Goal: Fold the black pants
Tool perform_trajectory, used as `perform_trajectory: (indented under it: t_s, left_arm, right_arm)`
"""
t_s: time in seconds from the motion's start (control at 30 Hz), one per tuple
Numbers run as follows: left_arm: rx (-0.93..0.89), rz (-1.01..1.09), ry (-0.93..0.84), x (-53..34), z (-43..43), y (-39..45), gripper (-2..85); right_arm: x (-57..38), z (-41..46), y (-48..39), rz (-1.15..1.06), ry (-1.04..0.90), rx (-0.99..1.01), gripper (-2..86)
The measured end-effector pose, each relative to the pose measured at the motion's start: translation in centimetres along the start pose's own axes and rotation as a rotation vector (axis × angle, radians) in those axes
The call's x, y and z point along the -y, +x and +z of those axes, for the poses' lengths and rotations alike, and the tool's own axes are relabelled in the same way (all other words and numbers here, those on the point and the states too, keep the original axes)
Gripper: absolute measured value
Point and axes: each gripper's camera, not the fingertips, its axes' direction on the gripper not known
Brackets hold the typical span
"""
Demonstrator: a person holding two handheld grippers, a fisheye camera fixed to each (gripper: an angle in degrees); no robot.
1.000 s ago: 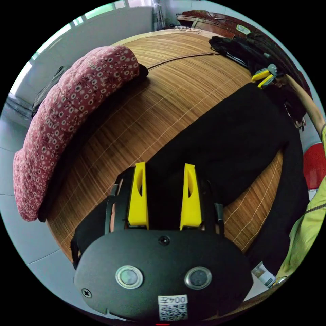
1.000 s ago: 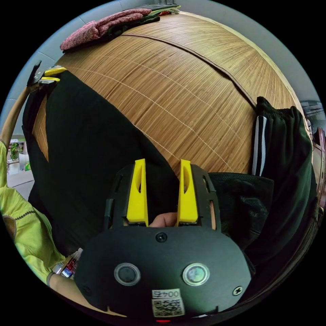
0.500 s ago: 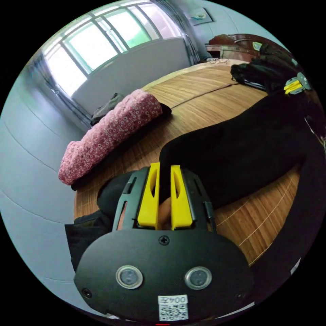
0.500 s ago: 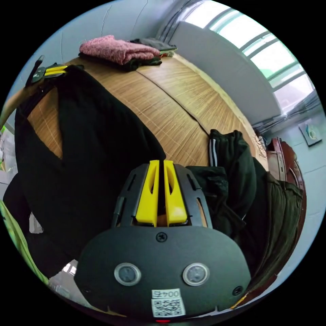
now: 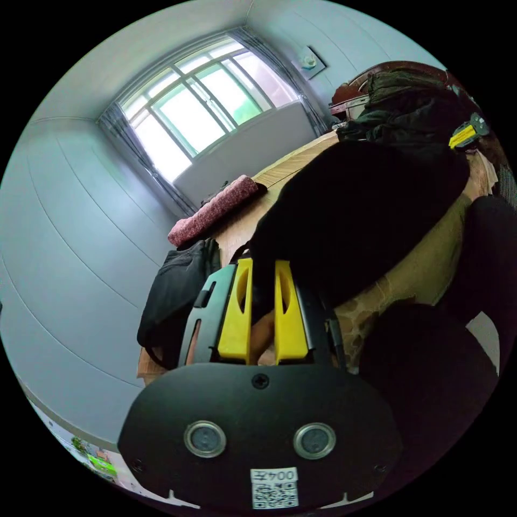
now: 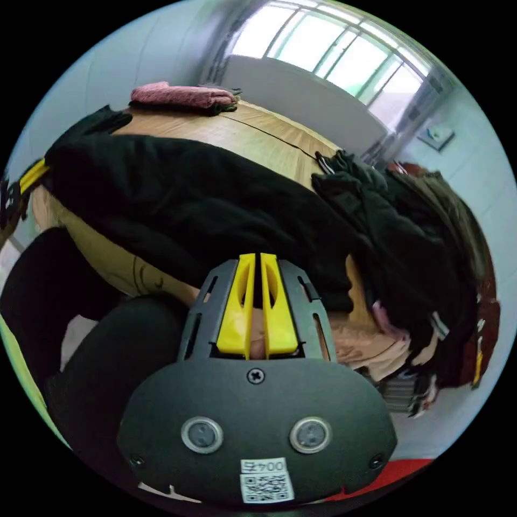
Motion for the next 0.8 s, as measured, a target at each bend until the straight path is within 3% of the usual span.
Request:
perform_trajectory:
  t_s: [0.1, 0.17, 0.37, 0.47, 0.63, 0.8]
  left_arm:
    - [0.016, 0.002, -0.003, 0.9, -1.9, -0.8, 3.9]
    - [0.011, -0.035, 0.0, 1.6, -3.3, -2.3, 3.4]
    - [0.037, -0.171, -0.027, 2.5, -6.9, -6.2, 3.1]
    - [0.027, -0.131, 0.031, 3.7, -10.0, -5.2, 5.8]
    - [-0.084, 0.211, 0.187, 9.8, -12.7, 2.4, 13.8]
    - [-0.252, 0.356, 0.067, 14.9, -8.4, 6.2, 16.1]
  right_arm:
    - [-4.3, -0.2, 3.7, 0.292, 0.042, 0.123, 3.1]
    - [-8.1, -1.0, 8.1, 0.581, 0.131, 0.32, 3.9]
    - [-17.1, 2.3, 16.8, 1.094, 0.187, 0.67, 10.0]
    - [-18.8, 3.5, 19.5, 1.148, 0.182, 0.727, 11.3]
    - [-20.2, 5.0, 22.3, 1.229, 0.137, 0.767, 11.6]
    - [-21.5, 5.8, 23.9, 1.284, 0.124, 0.797, 12.5]
